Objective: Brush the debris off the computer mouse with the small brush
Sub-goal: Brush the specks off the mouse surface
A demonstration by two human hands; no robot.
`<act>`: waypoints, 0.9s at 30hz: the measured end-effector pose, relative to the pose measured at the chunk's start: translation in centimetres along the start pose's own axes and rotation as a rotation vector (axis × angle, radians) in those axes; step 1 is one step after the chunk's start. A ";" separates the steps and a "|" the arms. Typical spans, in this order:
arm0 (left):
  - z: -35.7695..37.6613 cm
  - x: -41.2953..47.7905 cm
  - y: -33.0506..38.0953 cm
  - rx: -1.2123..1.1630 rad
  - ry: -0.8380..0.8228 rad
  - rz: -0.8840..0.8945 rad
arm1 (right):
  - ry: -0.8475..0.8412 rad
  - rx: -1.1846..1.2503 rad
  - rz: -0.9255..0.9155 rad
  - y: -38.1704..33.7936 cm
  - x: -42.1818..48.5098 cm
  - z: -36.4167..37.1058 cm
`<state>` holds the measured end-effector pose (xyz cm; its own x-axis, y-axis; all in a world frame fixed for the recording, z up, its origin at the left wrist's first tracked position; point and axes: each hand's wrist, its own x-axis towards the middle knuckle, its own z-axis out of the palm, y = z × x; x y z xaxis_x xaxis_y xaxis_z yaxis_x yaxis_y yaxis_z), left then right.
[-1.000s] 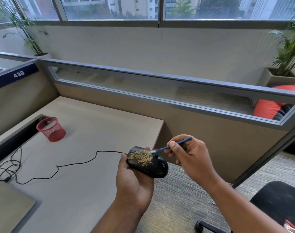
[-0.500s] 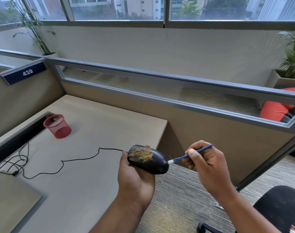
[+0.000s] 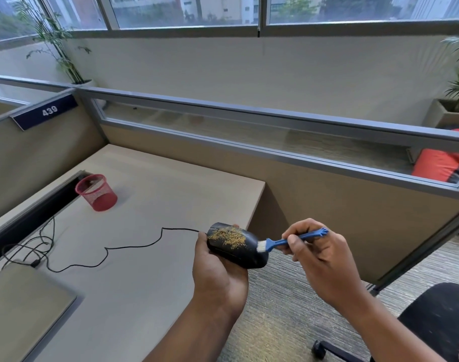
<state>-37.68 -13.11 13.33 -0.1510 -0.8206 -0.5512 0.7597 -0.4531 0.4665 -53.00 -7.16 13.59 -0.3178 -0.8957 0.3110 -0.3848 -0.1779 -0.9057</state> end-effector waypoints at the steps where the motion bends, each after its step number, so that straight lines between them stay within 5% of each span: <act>1: 0.1 0.0 0.0 0.003 0.003 0.005 | 0.001 -0.021 0.009 0.2 -0.1 -0.1; 27: 0.3 -0.2 0.0 -0.010 -0.002 -0.018 | 0.030 -0.077 0.008 -2.3 1.1 1.5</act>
<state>-37.88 -13.07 13.66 -0.1658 -0.8129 -0.5583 0.7631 -0.4643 0.4495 -51.15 -8.40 15.59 -0.3468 -0.8841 0.3132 -0.4476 -0.1374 -0.8836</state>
